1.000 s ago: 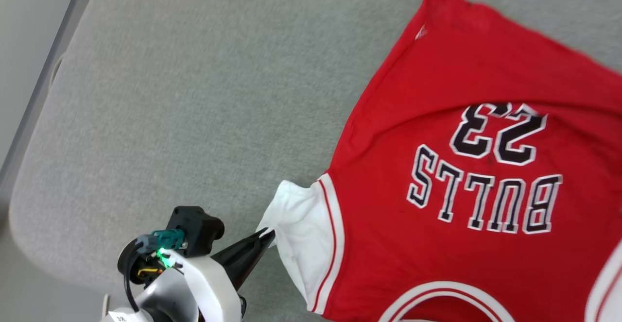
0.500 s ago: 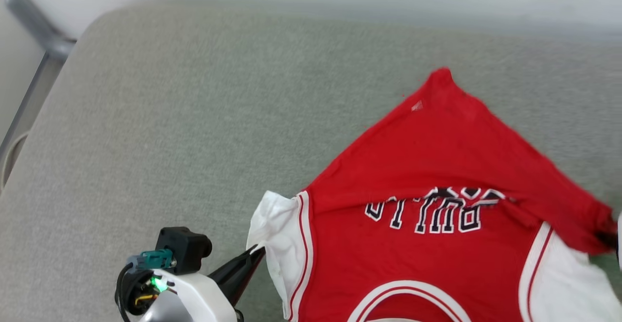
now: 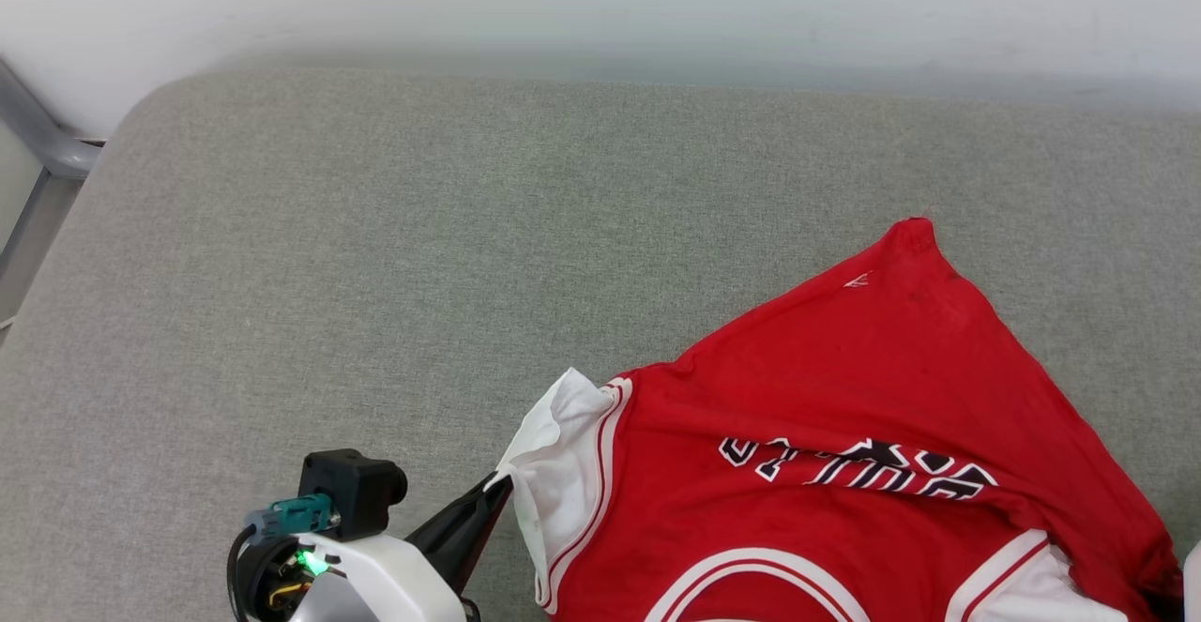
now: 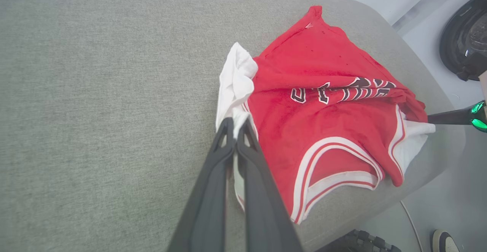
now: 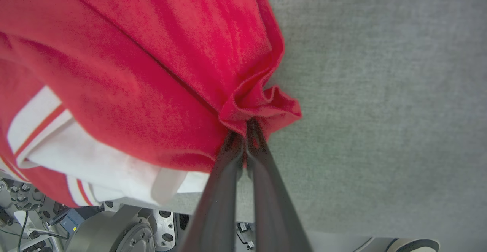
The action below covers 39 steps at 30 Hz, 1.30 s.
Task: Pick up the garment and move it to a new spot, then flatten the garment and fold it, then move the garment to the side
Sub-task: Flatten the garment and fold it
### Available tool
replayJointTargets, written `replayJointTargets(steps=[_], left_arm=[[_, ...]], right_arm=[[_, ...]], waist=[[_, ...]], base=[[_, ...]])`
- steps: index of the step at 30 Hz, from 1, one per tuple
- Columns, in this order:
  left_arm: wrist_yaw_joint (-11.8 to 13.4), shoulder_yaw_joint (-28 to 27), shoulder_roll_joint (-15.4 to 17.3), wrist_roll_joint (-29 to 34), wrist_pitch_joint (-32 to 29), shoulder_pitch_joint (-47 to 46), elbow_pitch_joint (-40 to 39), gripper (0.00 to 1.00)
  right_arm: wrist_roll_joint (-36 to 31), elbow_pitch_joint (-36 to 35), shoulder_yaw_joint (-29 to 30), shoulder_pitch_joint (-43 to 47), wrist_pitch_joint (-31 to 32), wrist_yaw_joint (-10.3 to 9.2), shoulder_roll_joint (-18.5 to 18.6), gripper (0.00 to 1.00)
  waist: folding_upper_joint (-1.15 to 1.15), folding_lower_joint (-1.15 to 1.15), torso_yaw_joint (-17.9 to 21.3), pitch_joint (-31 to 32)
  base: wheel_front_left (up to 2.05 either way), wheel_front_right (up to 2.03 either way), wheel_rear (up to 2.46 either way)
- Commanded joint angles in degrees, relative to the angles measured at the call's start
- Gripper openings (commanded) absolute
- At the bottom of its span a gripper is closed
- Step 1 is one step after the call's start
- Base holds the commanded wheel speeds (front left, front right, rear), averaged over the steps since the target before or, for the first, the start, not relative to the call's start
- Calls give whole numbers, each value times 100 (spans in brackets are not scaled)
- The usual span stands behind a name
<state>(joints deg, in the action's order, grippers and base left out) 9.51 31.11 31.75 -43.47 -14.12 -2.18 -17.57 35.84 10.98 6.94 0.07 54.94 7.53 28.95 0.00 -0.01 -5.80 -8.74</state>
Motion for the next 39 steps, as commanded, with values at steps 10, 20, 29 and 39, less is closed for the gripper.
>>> replayJointTargets(steps=[10,20,29,39], left_arm=[[-19,100,-88,-12,0,-43,42,0],[-88,225,-189,56,75,-149,-101,0],[-248,383,-301,294,70,-591,-248,0],[-387,517,-547,402,187,-940,-219,0]], right_arm=[[-22,-300,75,130,157,-8,0,100],[70,-1368,61,-553,882,-8,181,100],[-473,-1277,-348,-2332,1589,-8,0,100],[-1088,-256,-550,-3303,1499,-8,177,100]], waist=[[0,1,-41,188],[0,1,-265,-10],[0,1,-793,-756],[0,1,-1364,-1306]], base=[[0,0,0],[0,0,0],[0,0,0],[0,0,0]])
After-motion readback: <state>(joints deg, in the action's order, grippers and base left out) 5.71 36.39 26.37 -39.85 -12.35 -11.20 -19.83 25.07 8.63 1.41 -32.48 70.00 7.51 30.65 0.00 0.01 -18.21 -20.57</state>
